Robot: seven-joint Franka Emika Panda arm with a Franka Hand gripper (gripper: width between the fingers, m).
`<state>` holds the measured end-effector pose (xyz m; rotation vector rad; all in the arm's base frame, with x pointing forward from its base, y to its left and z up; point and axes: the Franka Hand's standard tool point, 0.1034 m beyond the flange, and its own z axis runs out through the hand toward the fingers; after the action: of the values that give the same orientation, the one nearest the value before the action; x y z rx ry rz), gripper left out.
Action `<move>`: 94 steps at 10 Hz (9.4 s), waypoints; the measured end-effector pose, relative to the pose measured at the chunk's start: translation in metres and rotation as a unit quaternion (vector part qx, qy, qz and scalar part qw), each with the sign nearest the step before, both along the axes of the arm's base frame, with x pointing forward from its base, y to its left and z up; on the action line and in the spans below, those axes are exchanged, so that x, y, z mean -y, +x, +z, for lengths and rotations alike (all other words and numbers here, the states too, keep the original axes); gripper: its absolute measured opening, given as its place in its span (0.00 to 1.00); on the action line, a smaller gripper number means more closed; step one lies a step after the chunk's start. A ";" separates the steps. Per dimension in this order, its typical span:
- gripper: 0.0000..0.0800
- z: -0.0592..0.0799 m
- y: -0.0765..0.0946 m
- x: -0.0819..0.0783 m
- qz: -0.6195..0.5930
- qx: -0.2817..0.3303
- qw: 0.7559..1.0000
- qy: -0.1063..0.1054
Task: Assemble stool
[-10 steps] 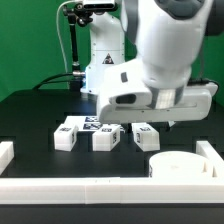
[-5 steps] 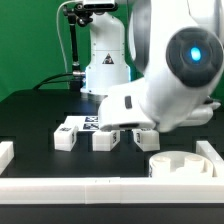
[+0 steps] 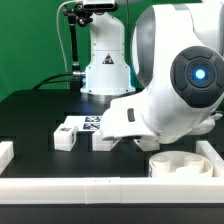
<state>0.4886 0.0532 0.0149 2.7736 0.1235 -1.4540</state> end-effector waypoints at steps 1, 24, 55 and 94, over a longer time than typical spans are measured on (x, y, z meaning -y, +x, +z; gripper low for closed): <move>0.81 -0.005 -0.003 0.000 0.000 0.003 1.000 0.000; 0.42 0.054 0.062 0.000 -0.013 0.165 0.986 0.025; 0.42 0.082 0.179 -0.031 0.002 0.606 0.793 0.053; 0.81 0.086 0.177 -0.042 0.012 0.637 0.768 0.061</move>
Offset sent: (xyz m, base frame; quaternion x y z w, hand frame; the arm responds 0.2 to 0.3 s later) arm -0.0150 0.0001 -0.0193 0.0137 0.0128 0.0172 0.9997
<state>0.6656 0.0947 0.1009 3.1047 0.2146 0.6671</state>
